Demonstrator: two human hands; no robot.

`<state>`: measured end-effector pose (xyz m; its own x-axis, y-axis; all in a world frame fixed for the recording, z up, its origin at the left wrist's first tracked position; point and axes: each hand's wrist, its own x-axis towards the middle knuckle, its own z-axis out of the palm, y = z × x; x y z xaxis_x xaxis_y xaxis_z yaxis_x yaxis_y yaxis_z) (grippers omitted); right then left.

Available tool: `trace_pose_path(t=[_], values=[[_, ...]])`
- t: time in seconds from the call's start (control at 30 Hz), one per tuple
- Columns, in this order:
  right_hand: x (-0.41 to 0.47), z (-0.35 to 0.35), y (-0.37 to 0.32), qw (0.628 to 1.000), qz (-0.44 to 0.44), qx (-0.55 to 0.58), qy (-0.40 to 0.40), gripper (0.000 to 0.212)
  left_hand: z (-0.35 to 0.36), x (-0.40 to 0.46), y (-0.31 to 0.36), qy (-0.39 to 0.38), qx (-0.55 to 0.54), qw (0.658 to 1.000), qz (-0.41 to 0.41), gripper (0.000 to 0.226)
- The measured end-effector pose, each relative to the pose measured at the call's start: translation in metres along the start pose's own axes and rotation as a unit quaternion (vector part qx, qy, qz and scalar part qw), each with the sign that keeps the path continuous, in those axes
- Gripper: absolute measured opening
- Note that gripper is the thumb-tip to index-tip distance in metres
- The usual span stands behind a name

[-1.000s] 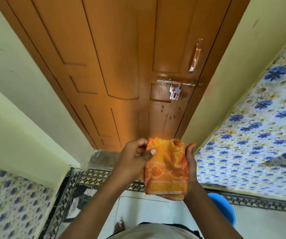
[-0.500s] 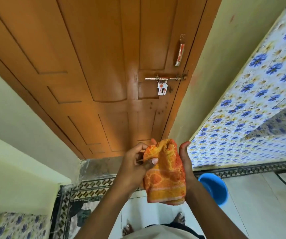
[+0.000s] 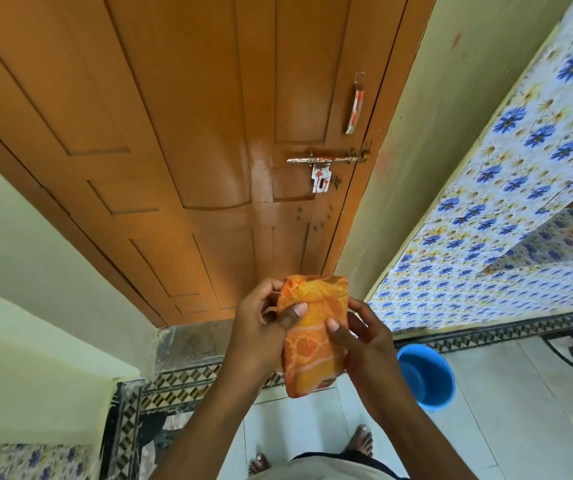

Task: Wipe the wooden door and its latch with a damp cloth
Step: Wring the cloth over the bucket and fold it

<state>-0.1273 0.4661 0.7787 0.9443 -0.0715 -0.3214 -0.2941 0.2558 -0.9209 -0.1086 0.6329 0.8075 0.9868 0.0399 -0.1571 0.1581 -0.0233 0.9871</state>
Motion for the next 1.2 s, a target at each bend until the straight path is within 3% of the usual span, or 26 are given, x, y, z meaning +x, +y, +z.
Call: trace_pose_path(t=[0.1,0.2,0.47,0.6,0.73,0.83,0.87,0.9,0.93,1.03,1.1,1.17,1.2], values=[[0.001,-0.002,-0.003,0.999,0.015,0.051,-0.002,0.021,-0.004,0.0,-0.004,-0.04,0.015,0.999,-0.024,0.014],[0.004,-0.004,-0.007,0.998,0.02,0.053,-0.014,0.011,-0.001,-0.001,-0.005,-0.023,0.008,0.999,-0.033,0.013],[0.03,-0.016,-0.032,0.998,-0.038,0.006,-0.039,0.032,0.021,0.011,0.003,0.082,-0.033,0.996,-0.019,0.014],[0.053,-0.023,-0.051,0.995,-0.076,-0.033,-0.051,0.034,0.033,0.021,0.008,0.088,-0.045,0.995,0.032,0.02],[0.079,-0.029,-0.055,0.991,-0.112,-0.072,0.013,0.034,0.055,0.037,0.017,0.108,0.013,0.987,0.121,0.037],[0.094,-0.036,-0.051,0.983,-0.083,-0.138,0.093,0.024,0.079,0.052,0.02,0.14,0.168,0.948,0.233,0.041],[0.097,-0.039,-0.049,0.987,-0.059,-0.124,0.081,0.018,0.084,0.057,0.018,0.139,0.223,0.924,0.276,0.041],[0.1,-0.042,-0.051,0.996,-0.029,-0.064,0.053,0.014,0.09,0.062,0.016,0.129,0.27,0.9,0.317,0.04],[0.102,-0.044,-0.055,0.999,0.017,0.031,0.014,0.024,0.095,0.067,0.013,0.111,0.306,0.877,0.353,0.04],[0.11,-0.051,-0.069,0.93,0.145,0.328,-0.077,0.065,0.108,0.077,0.001,0.046,0.408,0.794,0.448,0.036],[0.122,-0.06,-0.073,0.898,0.179,0.384,-0.117,0.071,0.112,0.083,-0.009,0.007,0.468,0.74,0.483,0.021],[0.132,-0.064,-0.073,0.913,0.187,0.336,-0.136,0.063,0.116,0.087,-0.015,-0.012,0.478,0.733,0.483,0.019],[0.137,-0.066,-0.071,0.931,0.183,0.288,-0.128,0.055,0.116,0.088,-0.016,-0.008,0.463,0.751,0.47,0.023]])
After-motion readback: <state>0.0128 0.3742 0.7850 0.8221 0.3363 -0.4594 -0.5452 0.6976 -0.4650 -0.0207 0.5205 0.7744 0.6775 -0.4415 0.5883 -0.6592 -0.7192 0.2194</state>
